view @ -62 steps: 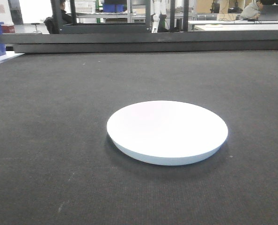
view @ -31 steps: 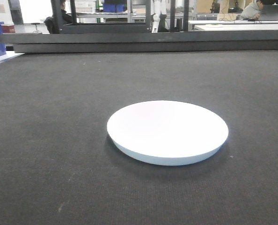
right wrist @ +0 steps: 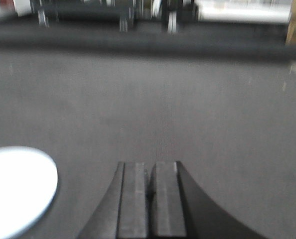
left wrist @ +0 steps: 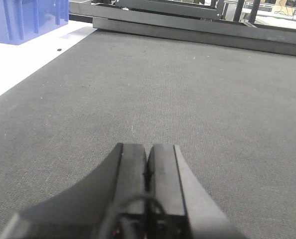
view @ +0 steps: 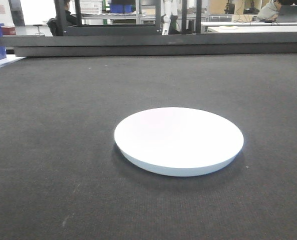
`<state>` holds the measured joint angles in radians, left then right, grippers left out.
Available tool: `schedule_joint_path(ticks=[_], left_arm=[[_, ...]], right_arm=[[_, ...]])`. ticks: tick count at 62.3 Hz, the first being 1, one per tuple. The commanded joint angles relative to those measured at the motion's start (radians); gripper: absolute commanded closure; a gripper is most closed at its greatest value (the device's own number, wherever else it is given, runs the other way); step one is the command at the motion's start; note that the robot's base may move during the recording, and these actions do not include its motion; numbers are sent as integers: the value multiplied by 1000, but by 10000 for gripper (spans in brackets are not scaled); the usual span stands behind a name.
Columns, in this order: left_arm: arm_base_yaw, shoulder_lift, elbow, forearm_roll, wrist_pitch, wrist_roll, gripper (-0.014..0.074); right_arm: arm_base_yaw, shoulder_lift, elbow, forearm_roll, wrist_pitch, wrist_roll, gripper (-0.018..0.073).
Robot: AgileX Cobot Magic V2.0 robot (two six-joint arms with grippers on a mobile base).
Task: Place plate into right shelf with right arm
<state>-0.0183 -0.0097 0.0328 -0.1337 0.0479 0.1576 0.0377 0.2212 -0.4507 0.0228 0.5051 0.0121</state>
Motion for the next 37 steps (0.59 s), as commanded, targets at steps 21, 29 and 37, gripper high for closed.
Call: schedule_joint_path(ticks=[21, 29, 37], left_arm=[[-2, -10, 10, -8, -90, -7, 724], [-2, -10, 10, -8, -90, -7, 724], [-2, -10, 10, -8, -90, -7, 724]], right_arm=[[-1, 583, -195, 0, -8, -12, 505], [4, 782, -287, 2, 56, -1, 505], [44, 965, -428, 2, 207, 104, 505]])
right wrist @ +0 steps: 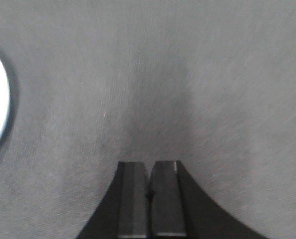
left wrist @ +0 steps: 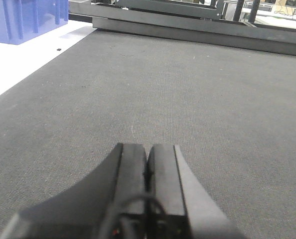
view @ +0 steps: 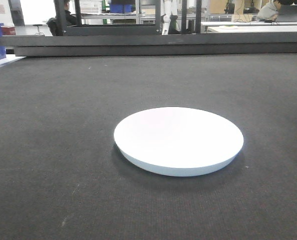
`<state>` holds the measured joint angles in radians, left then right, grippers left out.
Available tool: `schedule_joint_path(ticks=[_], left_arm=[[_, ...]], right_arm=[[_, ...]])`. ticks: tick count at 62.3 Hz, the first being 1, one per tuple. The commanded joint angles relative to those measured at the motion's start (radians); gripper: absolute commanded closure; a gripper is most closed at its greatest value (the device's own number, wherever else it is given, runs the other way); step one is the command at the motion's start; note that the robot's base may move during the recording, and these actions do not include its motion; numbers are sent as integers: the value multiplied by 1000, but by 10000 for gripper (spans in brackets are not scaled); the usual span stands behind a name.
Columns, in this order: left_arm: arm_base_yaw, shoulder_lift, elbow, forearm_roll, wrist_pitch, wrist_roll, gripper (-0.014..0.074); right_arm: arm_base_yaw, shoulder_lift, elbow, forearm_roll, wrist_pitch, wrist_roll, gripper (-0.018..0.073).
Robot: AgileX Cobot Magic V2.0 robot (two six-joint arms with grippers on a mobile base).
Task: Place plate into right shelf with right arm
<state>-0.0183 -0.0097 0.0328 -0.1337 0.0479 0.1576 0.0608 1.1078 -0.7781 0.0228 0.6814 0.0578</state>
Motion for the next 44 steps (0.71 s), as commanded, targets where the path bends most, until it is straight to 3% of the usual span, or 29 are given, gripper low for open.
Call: schedule_joint_path(ticks=[1, 14, 20, 26, 32, 44], left_arm=[[-2, -10, 10, -8, -90, -7, 724], [-2, -10, 10, -8, -90, -7, 724], [-2, -10, 10, -8, -90, -7, 724], [-2, -10, 10, -8, -90, -7, 724], [-2, -10, 10, -8, -90, -7, 724], [-2, -10, 10, -8, -90, -7, 724]], right_arm=[[31, 99, -126, 2, 53, 80, 503], [166, 375, -336, -23, 134, 203, 491], [222, 466, -424, -23, 182, 218, 386], [273, 541, -519, -23, 269, 241, 176], [303, 599, -597, -23, 367, 241, 49], [314, 645, -635, 39, 434, 240, 43]])
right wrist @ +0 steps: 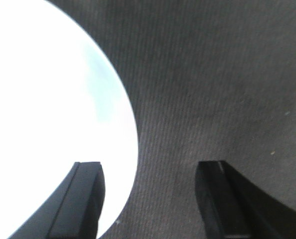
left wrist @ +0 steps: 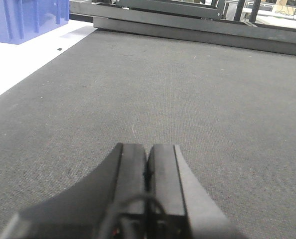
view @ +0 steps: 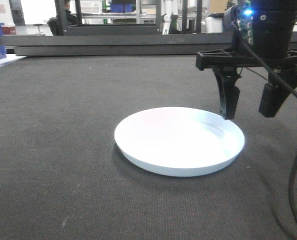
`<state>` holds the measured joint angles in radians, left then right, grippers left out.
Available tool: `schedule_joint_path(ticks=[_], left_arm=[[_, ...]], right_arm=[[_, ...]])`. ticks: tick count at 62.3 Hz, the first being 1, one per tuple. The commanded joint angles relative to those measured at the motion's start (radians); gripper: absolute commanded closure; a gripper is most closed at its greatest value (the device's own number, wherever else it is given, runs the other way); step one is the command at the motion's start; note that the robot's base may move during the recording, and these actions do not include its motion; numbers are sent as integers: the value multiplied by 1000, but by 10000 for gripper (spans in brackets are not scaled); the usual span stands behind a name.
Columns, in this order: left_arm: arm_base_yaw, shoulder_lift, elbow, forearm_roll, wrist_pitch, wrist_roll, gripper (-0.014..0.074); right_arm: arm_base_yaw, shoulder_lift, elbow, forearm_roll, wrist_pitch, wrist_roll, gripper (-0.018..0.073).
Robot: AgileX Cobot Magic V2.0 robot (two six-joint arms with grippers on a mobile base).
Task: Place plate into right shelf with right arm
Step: 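Lower the right gripper onto the rim of the white plate, then close the right gripper on the plate rim and lift it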
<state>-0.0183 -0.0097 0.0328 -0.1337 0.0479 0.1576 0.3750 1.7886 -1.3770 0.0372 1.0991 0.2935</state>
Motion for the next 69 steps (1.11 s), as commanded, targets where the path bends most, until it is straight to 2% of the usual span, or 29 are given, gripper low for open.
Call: schedule_joint_path(ticks=[1, 7, 28, 31, 45, 54, 69], left_arm=[[-2, -10, 10, -8, -90, -7, 724], [-2, -10, 10, -8, -90, -7, 724], [-2, -10, 10, -8, -90, -7, 724], [-2, -10, 10, -8, -90, -7, 724], [-2, -10, 10, -8, -90, -7, 724], [-2, -10, 10, -8, -90, -7, 724], [-2, -10, 10, -8, -90, -7, 724]], right_arm=[[-1, -34, -36, 32, 15, 4, 43], [-1, -16, -36, 73, -6, 4, 43], [-1, 35, -35, 103, -63, 4, 53], [-1, 38, -35, 102, -67, 4, 84], [-1, 44, -35, 102, -78, 4, 365], [-1, 44, -35, 102, -78, 4, 515], [-6, -39, -37, 101, -68, -9, 505]])
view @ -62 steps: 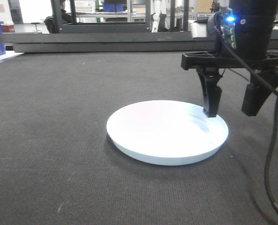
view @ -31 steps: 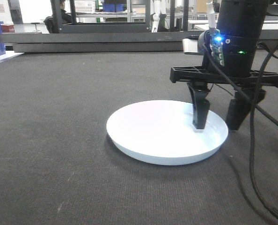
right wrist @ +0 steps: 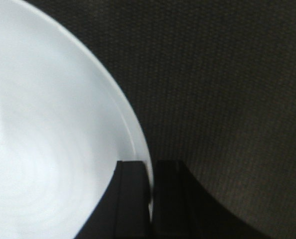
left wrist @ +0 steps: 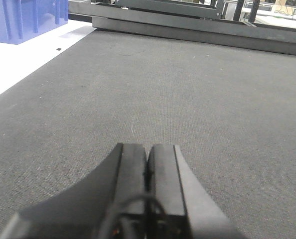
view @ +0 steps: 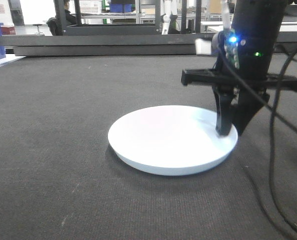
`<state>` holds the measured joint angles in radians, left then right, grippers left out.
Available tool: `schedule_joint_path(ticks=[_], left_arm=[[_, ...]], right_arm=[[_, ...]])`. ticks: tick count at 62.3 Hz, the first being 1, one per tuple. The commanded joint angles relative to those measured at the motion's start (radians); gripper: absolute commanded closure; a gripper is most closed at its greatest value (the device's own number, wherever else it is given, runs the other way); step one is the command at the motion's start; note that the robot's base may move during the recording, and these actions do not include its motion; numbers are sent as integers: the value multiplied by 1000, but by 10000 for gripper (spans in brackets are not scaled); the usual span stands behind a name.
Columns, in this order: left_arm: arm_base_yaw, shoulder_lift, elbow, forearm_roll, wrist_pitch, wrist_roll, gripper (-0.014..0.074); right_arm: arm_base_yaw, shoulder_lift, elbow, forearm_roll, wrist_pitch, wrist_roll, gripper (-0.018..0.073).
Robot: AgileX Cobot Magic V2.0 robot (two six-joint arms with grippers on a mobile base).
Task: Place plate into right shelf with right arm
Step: 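Close the right gripper on the plate rim and lift it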
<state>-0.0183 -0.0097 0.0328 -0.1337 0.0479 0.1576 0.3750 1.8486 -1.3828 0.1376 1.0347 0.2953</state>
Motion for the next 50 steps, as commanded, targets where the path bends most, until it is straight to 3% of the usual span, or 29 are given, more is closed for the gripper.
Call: schedule_joint_path(ticks=[1, 15, 25, 34, 50], left_arm=[[-2, -10, 10, -8, -90, -7, 724], [-2, -10, 10, -8, -90, -7, 724], [-2, -10, 10, -8, -90, -7, 724], [-2, -10, 10, -8, -90, -7, 724], [-2, -10, 10, -8, -90, -7, 724]], right_arm=[[-7, -115, -31, 1, -7, -18, 505], [-51, -301, -3, -43, -70, -115, 505], [-110, -463, 119, -91, -190, -146, 505], [-167, -637, 331, -112, -466, -206, 505], [-243, -916, 673, -138, -867, -209, 505]])
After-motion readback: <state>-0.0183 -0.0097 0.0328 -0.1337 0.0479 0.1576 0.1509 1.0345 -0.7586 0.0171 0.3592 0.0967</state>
